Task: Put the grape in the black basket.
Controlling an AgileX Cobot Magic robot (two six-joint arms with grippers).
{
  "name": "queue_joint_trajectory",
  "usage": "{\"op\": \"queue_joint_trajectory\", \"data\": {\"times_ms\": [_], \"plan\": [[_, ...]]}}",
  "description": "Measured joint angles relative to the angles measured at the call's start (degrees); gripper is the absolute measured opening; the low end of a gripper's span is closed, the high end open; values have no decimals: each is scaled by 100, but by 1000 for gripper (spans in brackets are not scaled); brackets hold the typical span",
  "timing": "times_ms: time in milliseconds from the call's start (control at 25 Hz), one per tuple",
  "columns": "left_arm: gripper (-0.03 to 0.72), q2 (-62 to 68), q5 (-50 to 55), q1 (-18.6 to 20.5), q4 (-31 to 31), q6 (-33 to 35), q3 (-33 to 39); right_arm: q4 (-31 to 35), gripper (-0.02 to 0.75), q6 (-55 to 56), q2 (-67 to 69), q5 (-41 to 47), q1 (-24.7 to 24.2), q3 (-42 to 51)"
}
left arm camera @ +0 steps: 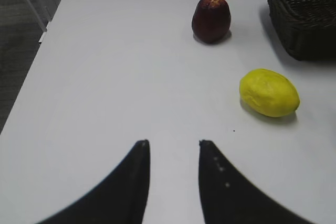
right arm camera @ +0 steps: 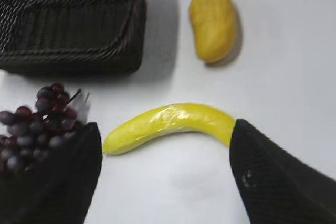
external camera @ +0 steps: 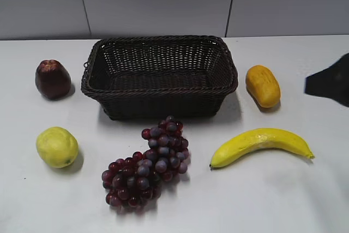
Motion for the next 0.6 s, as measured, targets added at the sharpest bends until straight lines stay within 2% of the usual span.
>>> {"op": "queue_joint_trajectory", "data": {"times_ms": [240, 400, 600], "plan": [[237, 0, 0, 0, 0, 0, 0, 281, 574, -98, 1399, 35, 1489, -701], [237, 0, 0, 0, 0, 0, 0, 326, 628, -98, 2294, 96, 2313, -1171], [237, 0, 0, 0, 0, 0, 0, 489, 659, -104, 3391, 78, 2657, -1678]]}}
